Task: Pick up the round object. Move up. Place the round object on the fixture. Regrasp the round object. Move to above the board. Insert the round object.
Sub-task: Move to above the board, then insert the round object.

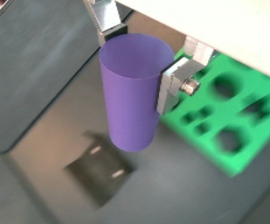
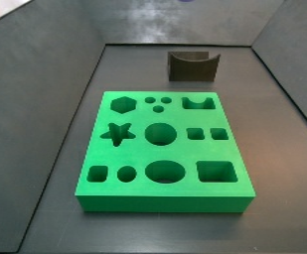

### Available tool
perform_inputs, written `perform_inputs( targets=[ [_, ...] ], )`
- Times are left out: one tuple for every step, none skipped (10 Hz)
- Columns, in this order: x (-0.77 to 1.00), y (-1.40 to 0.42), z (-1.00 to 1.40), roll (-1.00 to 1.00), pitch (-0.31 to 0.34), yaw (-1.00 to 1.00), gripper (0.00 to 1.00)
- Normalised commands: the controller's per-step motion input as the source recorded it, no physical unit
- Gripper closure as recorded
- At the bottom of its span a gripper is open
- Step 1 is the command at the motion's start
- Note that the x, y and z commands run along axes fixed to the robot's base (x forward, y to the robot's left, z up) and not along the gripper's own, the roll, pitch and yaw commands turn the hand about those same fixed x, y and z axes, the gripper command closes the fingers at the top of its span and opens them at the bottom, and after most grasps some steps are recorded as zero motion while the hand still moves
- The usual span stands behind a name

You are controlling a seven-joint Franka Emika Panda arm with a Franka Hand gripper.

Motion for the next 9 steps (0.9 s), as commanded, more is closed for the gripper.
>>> perform_inputs(
  targets=[
    [-0.8, -1.0, 0.43, -1.0, -0.099, -0.04, 1.0],
    [-0.65, -0.75, 0.33, -1.0, -0.114, -0.04, 1.0],
    [-0.39, -0.36, 0.17, -1.0, -0.128, -0.04, 1.0],
    [-0.24, -0.19, 0.09, -0.94, -0.12, -0.04, 1.0],
    [-0.16, -0.1, 0.05, -0.71, -0.095, -0.03, 1.0],
    [-0.12, -0.06, 0.04, -0.48, -0.079, -0.02, 1.0],
    [-0.08, -0.02, 0.02, -0.28, -0.062, -0.02, 1.0],
    [0.0, 0.0, 0.0, 0.0, -0.019, 0.0, 1.0],
    [0.0, 0.0, 0.0, 0.0, -0.004, 0.0, 1.0]
  ],
)
